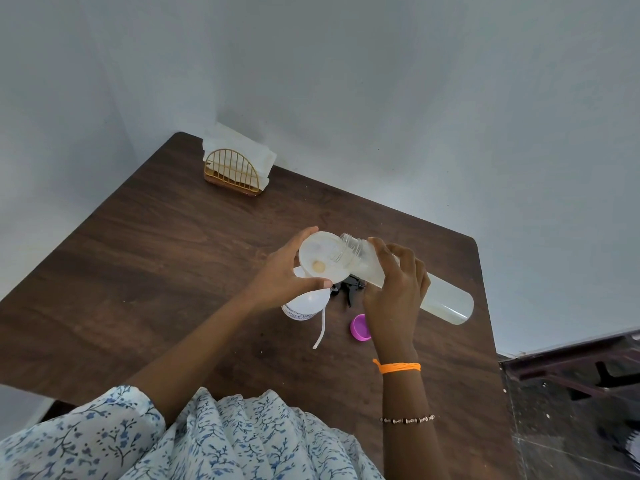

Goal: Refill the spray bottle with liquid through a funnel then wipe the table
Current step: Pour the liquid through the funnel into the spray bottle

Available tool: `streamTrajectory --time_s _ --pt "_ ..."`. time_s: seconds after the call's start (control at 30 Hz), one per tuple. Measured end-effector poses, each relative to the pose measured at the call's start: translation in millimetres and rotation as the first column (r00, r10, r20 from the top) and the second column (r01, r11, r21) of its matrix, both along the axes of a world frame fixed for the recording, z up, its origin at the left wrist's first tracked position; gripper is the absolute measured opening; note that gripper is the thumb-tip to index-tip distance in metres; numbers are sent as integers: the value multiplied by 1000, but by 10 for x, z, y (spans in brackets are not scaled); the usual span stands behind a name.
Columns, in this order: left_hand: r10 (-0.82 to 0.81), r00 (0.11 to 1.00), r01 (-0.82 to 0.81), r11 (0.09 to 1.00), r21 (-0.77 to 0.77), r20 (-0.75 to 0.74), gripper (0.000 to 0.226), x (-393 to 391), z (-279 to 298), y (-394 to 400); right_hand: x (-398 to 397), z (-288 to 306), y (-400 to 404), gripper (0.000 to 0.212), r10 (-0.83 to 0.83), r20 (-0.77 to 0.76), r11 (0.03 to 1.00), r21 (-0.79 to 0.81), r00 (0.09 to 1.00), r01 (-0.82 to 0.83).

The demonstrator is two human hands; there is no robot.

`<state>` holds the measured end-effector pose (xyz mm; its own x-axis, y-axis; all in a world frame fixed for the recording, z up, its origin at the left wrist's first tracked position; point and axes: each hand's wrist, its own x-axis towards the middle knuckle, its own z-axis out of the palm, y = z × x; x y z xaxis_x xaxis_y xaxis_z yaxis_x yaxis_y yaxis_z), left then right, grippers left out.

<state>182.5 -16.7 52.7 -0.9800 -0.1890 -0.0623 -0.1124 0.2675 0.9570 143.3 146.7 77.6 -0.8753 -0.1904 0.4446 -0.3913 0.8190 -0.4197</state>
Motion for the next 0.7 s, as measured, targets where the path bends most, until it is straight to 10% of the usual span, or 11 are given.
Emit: streamTrajectory --time_s 0.7 --pt "-1 1000 1 1000 9 -2 88 0 -2 1 13 26 9 69 0 1 1000 5 1000 0"
